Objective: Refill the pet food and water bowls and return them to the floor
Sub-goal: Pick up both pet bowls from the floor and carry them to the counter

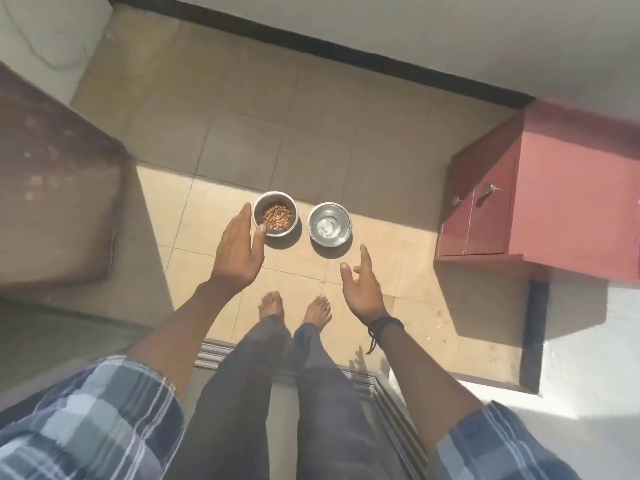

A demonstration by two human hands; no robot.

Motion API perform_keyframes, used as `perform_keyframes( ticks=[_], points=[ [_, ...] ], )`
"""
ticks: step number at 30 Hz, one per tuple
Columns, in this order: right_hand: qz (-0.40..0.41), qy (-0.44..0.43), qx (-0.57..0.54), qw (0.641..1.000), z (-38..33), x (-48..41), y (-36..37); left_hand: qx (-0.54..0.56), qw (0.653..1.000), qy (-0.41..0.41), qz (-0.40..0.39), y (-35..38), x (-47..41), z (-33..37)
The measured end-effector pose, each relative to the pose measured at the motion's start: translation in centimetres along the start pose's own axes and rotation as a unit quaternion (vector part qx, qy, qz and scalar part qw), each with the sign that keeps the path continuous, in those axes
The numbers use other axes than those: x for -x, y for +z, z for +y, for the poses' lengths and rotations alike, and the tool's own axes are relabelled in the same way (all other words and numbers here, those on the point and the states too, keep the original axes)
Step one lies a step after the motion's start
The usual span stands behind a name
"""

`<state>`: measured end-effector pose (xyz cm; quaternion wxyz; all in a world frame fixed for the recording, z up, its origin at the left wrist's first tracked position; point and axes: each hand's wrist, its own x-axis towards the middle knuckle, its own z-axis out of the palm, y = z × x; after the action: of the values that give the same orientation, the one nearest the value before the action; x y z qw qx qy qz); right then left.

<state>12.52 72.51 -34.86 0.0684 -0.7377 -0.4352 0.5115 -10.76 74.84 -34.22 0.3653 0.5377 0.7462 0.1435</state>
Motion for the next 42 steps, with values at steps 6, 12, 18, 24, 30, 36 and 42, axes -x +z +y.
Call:
perform_keyframes(
  ticks=[6, 12, 18, 24, 30, 36, 42],
  points=[
    [-0.029, 0.049, -0.012, 0.998, 6.8, -15.2, 6.0, 0.055, 0.992, -0.1, -0.059, 11.4, -8.8, -8.7],
    [-0.017, 0.14, -0.104, 0.985, 15.5, -29.1, 13.0, 0.207, 0.927, -0.303, -0.072, 22.0, -16.2, -18.6],
    [-0.03, 0.198, -0.146, 0.969, 20.7, -37.2, 16.4, 0.271, 0.883, -0.378, -0.058, 28.7, -22.0, -24.5],
    [-0.032, 0.235, -0.28, 0.93, 21.5, -41.7, 18.1, 0.337, 0.849, -0.407, 0.003, 32.0, -25.9, -27.2],
    [0.007, 0.274, -0.409, 0.871, 21.0, -44.5, 18.3, 0.397, 0.791, -0.464, 0.042, 33.3, -28.3, -26.2],
    [0.034, 0.245, -0.452, 0.857, 21.9, -44.8, 17.6, 0.417, 0.78, -0.463, 0.054, 32.6, -28.7, -25.9],
    [0.085, 0.2, -0.465, 0.858, 21.0, -41.9, 15.8, 0.356, 0.834, -0.419, 0.053, 30.2, -26.2, -24.9]
  ],
)
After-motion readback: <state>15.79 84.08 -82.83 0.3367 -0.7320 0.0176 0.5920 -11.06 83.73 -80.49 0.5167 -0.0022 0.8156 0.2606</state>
